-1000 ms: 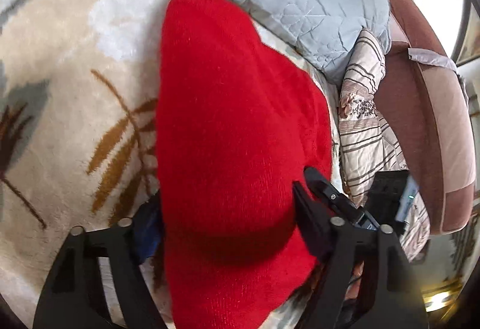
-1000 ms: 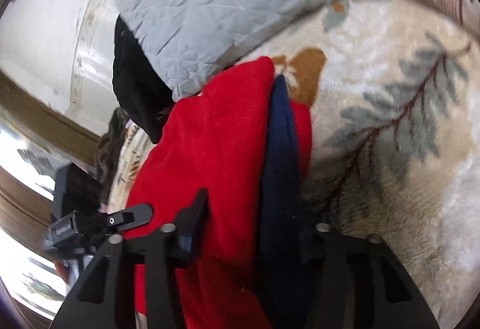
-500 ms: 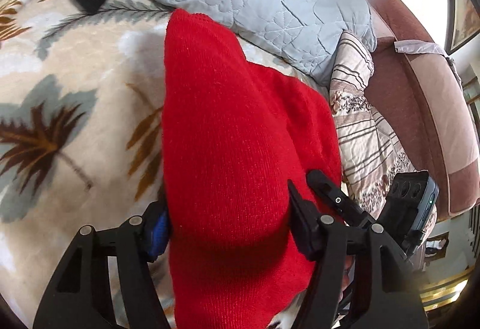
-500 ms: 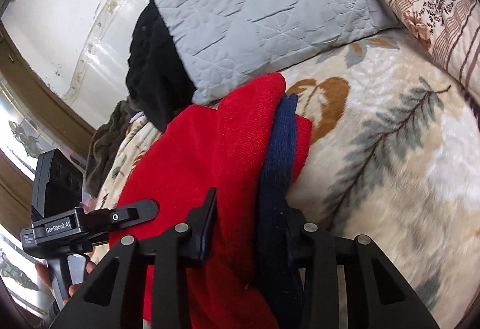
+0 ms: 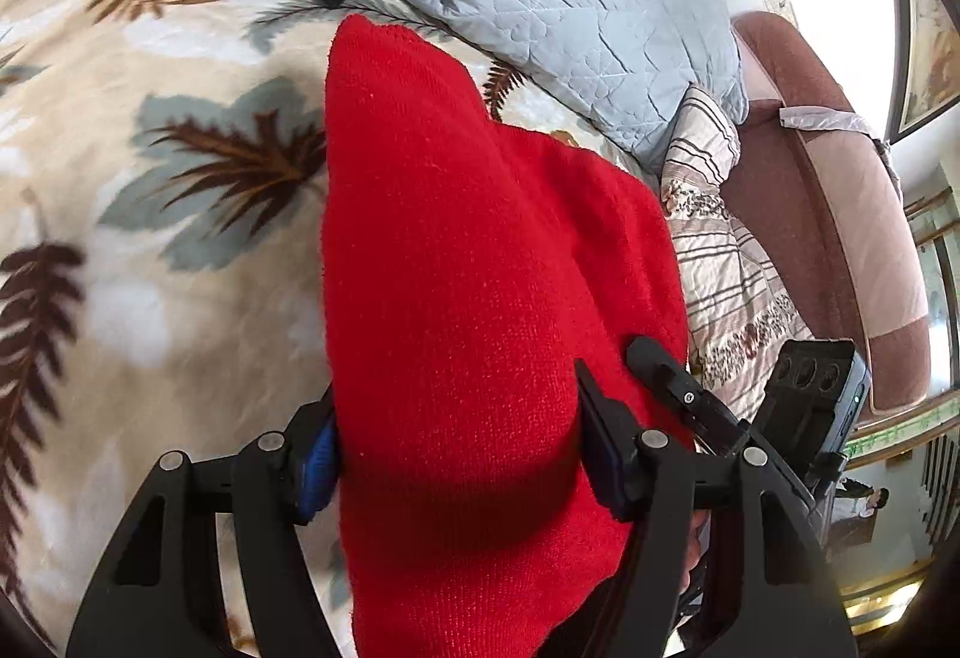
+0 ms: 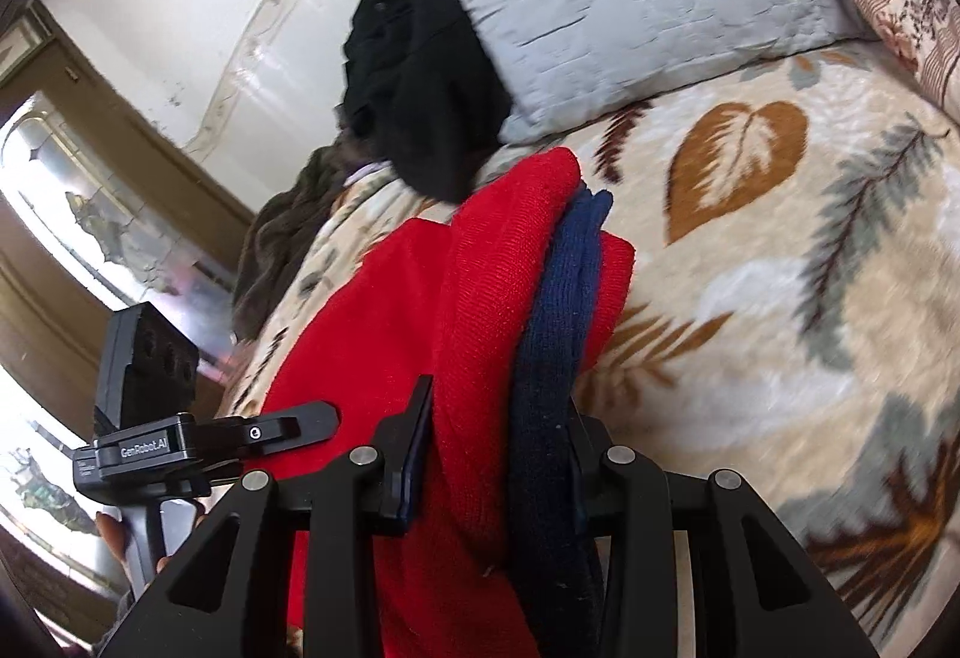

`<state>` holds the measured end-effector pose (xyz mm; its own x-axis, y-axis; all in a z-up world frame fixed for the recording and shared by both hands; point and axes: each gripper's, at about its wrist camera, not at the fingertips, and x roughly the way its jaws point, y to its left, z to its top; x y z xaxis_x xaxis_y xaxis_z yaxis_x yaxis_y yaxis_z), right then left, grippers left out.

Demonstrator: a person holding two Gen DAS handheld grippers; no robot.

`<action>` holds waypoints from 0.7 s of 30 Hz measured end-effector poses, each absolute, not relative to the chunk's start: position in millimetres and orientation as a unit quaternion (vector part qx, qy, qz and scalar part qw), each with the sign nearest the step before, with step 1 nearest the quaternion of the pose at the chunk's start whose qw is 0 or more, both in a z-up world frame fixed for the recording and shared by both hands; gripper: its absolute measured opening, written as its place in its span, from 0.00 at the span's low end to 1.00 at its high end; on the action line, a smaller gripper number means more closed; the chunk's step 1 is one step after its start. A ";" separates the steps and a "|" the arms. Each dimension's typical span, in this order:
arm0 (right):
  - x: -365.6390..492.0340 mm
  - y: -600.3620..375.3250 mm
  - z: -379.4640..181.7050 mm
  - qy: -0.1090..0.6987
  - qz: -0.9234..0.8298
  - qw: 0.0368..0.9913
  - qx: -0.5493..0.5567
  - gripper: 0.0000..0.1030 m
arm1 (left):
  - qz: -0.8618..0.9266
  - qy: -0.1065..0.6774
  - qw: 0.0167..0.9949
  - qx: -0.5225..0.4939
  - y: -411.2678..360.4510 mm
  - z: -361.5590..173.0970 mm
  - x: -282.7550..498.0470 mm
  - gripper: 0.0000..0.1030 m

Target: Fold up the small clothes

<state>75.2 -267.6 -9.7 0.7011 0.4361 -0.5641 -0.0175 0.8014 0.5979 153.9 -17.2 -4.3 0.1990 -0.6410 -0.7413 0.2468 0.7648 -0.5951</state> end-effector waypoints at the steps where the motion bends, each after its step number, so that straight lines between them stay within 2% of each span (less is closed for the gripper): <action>1: 70.6 -262.9 -12.7 0.365 0.134 0.876 0.286 0.35 | -0.293 0.561 0.754 -0.175 -13.1 -5.0 150.0 0.65; 6: 59.9 -257.5 -48.8 0.390 0.127 0.860 0.304 0.35 | -0.277 0.583 0.749 -0.151 -10.3 -28.5 136.6 0.66; 9: 55.2 -260.2 -72.4 0.392 0.114 0.859 0.309 0.40 | -0.263 0.596 0.746 -0.141 -13.6 -51.7 134.5 0.73; 13: 54.1 -271.8 -62.1 0.390 0.100 0.853 0.331 0.41 | -0.275 0.580 0.757 -0.124 -13.2 -36.1 132.4 0.72; 14: 53.9 -276.4 -55.2 0.380 0.088 0.859 0.330 0.44 | -0.280 0.574 0.760 -0.119 -12.9 -30.4 133.4 0.72; 18: 60.5 -284.6 -32.0 0.327 0.075 0.878 0.340 0.44 | -0.280 0.554 0.776 -0.108 -10.5 -21.3 145.4 0.72; 21: 81.8 -269.5 -32.8 0.347 0.080 0.883 0.307 0.44 | -0.263 0.524 0.806 -0.085 -11.8 -22.1 152.6 0.72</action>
